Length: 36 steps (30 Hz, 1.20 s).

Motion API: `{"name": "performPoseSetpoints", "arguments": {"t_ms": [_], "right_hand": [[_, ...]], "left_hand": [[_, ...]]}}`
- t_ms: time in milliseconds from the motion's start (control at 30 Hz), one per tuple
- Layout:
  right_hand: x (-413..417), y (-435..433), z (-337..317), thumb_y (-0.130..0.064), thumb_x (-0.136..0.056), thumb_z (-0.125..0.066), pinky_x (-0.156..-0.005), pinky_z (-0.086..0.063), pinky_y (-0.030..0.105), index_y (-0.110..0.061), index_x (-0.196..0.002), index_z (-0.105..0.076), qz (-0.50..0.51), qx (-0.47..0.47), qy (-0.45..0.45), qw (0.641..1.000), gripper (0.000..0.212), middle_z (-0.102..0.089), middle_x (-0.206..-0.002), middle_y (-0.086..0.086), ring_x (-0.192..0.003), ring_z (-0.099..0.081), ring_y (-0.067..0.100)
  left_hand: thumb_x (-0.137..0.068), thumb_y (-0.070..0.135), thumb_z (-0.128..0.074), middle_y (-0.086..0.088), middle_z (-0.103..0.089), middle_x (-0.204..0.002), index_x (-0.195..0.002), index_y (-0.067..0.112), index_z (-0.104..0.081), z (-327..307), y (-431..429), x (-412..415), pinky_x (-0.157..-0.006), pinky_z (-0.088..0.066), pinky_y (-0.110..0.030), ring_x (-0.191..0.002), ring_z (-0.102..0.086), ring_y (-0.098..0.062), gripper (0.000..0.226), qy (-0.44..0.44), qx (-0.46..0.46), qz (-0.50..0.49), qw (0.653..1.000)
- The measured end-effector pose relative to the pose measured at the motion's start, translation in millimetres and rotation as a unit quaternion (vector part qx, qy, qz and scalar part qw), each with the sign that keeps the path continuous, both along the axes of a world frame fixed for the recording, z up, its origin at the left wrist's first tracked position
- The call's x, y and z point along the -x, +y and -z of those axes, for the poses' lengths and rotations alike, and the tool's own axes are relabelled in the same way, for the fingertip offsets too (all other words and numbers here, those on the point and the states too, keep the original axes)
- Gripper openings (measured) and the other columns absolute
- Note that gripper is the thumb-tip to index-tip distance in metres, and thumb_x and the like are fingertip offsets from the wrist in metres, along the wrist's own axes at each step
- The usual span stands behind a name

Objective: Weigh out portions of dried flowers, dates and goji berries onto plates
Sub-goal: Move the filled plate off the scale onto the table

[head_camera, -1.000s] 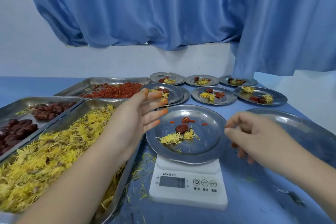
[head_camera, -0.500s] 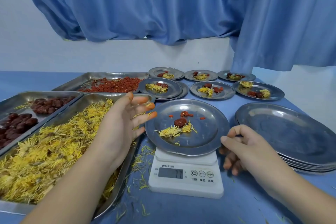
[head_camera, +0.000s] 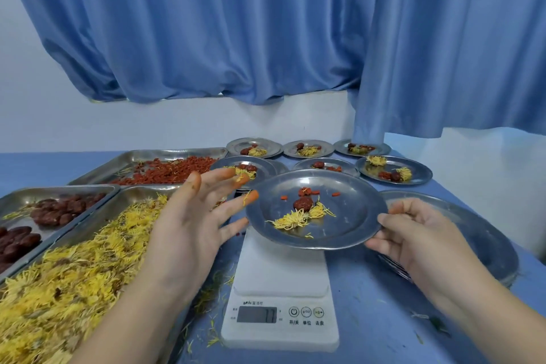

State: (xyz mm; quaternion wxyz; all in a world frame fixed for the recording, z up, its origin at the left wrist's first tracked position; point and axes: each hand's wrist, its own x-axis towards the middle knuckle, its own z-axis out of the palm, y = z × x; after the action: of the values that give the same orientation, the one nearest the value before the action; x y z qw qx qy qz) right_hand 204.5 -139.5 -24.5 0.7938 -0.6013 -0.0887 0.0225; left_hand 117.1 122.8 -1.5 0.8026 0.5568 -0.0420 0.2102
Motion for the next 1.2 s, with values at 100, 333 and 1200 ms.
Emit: {"name": "performPoseSetpoints", "arguments": {"t_ms": [100, 333, 1200], "right_hand": [[-8.2, -15.0, -7.7, 0.007, -0.09, -0.051, -0.053, -0.057, 0.027, -0.008, -0.08, -0.048, 0.02, -0.022, -0.007, 1.0, 0.018, -0.066, -0.06, 0.01, -0.05, -0.064, 0.016], [-27.0, -41.7, -12.0, 0.008, -0.089, -0.049, -0.053, -0.056, 0.024, -0.008, -0.072, -0.044, 0.079, -0.052, -0.027, 0.995, 0.025, -0.061, -0.053, 0.004, -0.05, -0.064, 0.013], [-207.2, 36.7, -62.8, 0.015, -0.088, -0.044, -0.05, -0.055, 0.025, -0.003, -0.093, -0.05, 0.131, -0.052, 0.039, 0.989, 0.019, -0.062, -0.09, 0.018, -0.061, -0.07, 0.022]], "left_hand": [[-0.097, 0.051, -0.038, -0.011, -0.068, -0.121, -0.113, 0.015, -0.066, -14.0, -19.4, -16.4, -0.097, -0.046, -0.057, -0.113, -0.064, -0.032, 0.048, 0.039, -0.03, -0.001, 0.999], [-0.101, 0.049, -0.031, -0.002, -0.071, -0.114, -0.103, 0.022, -0.067, -57.4, -71.8, -66.1, -0.094, -0.044, -0.047, -0.106, -0.064, -0.022, 0.045, 0.076, -0.032, -0.017, 0.996], [-0.097, 0.064, -0.024, -0.008, -0.072, -0.116, -0.125, 0.021, -0.062, -9.8, -16.4, -145.2, -0.087, -0.05, -0.047, -0.103, -0.07, -0.03, 0.064, 0.027, 0.277, 0.044, 0.959]]}}
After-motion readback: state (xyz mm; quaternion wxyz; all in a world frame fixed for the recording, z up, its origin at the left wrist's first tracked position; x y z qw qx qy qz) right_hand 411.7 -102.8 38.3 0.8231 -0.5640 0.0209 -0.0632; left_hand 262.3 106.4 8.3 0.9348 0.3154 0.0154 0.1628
